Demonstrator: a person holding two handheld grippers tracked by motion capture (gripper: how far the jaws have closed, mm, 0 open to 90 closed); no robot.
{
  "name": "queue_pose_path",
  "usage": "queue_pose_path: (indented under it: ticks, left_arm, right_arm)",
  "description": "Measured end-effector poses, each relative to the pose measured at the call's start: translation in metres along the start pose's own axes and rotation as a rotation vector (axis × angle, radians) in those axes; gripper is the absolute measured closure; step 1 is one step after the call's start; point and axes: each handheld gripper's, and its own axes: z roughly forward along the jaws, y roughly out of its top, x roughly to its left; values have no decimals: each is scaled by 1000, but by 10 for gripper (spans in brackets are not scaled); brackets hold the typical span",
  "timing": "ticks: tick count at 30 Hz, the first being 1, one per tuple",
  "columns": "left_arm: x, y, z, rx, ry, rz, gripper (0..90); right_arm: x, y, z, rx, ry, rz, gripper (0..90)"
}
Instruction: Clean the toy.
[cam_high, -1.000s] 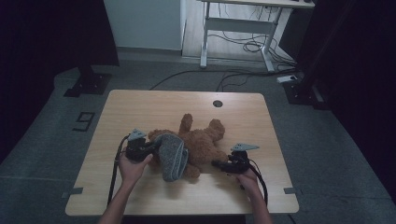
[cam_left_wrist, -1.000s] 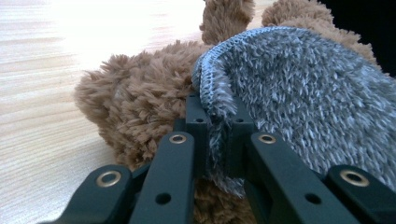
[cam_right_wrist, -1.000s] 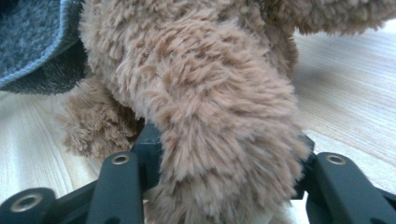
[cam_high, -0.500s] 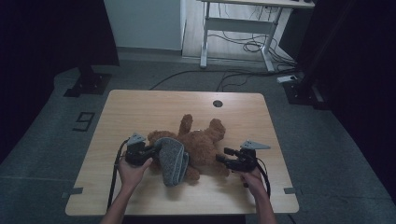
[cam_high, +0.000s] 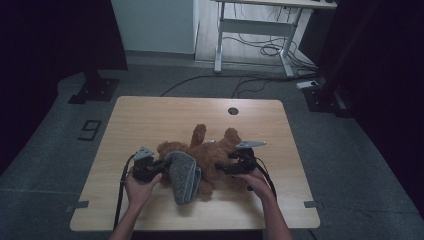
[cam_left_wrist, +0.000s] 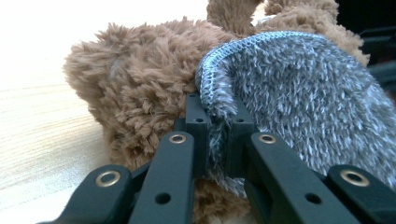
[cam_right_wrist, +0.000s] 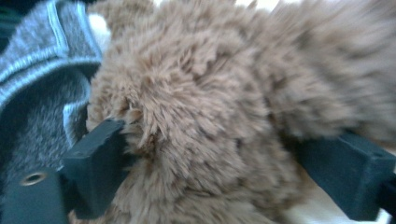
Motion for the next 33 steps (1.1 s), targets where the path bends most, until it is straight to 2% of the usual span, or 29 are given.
queue_pose_path:
  ticks: [2,4,6,10,14,17,21,23,25,28,30,33]
  left_arm:
    - [-1,-1,0,-3,-1,0,831]
    - [-1,-2,-1,-4,3,3,831]
    - [0,-4,-2,-8,-1,-2,830]
    - [-1,-6,-2,-24,6,-2,829]
    - [-3,-5,0,-43,34,7,828]
    - [-3,-3,1,-53,36,-1,828]
    - [-2,5,4,-55,45,3,829]
    - [0,10,8,-49,55,6,829]
    - [4,16,14,-39,50,1,828]
    - [10,27,21,-35,41,-34,827]
    - [5,37,19,-54,28,-33,828]
    - [-17,51,16,-80,-24,16,828]
  right_arm:
    - [4,-4,9,56,4,-13,48]
    - [11,-6,14,75,-30,-55,62]
    - [15,-7,13,74,-48,-74,165]
    - [16,-8,10,76,-44,-115,371]
    - [21,-6,8,75,-51,-148,480]
    - [26,-6,7,71,-64,-172,517]
    - [26,-6,6,24,-84,-153,577]
    - [27,-6,7,9,-108,-161,589]
    - [27,-2,9,-8,-160,-188,595]
    - [21,4,11,-40,-208,-198,594]
    - [18,5,12,-49,-218,-198,593]
    - [16,1,14,-48,-200,-201,583]
